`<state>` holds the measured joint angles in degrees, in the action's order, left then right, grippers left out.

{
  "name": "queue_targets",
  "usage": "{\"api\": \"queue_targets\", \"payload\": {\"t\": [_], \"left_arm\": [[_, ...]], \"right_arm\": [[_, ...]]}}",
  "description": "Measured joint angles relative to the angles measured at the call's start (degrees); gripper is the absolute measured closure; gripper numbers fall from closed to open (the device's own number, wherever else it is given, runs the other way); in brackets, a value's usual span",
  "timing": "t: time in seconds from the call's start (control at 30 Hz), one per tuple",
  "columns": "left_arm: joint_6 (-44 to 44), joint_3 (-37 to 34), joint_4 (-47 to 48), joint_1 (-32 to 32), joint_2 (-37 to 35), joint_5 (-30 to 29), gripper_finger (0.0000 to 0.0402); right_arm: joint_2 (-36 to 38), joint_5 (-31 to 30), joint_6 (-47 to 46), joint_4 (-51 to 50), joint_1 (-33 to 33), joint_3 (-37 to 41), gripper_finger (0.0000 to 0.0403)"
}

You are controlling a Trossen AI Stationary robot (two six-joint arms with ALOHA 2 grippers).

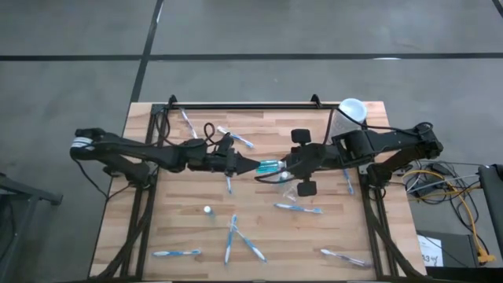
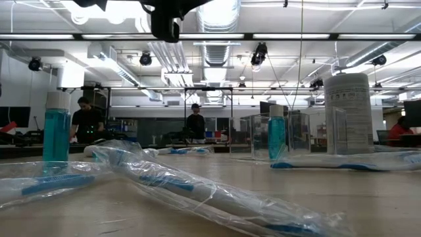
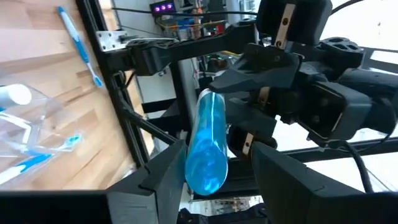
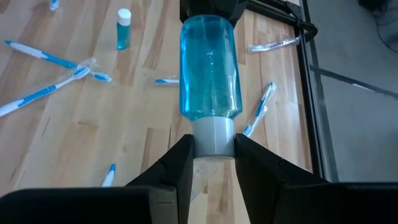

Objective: Pick & Place toothbrushing station
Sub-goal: Put the blue mouthwash into the middle section of the transparent organizer

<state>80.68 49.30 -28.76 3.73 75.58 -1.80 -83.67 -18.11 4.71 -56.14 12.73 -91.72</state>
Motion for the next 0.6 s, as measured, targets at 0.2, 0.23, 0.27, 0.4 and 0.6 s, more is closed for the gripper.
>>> {"api": "queue_targets", "payload": {"t": [0.2, 0.23, 0.27, 0.4, 0.6], "left_arm": [[0.4, 0.0, -1.3, 0.0, 1.2, 2.0, 0.0213], [0.4, 0.0, -1.4, 0.0, 1.3, 3.0, 0.0213], [0.4, 0.0, -1.5, 0.0, 1.4, 3.7, 0.0213], [-0.3, 0.0, -1.7, 0.0, 1.5, 4.3, 0.0213], [-0.7, 0.0, -1.7, 0.0, 1.5, 4.3, 0.0213]], "right_arm": [[0.0, 0.0, 0.0, 0.1, 0.0, 0.0, 0.0305], [0.0, 0.0, 0.0, 0.1, 0.0, 0.0, 0.0305], [0.0, 0.0, 0.0, 0.1, 0.0, 0.0, 0.0305], [0.0, 0.0, 0.0, 0.3, 0.0, 0.0, 0.0305], [0.0, 0.0, 0.0, 2.0, 0.0, 0.0, 0.0305]]}}
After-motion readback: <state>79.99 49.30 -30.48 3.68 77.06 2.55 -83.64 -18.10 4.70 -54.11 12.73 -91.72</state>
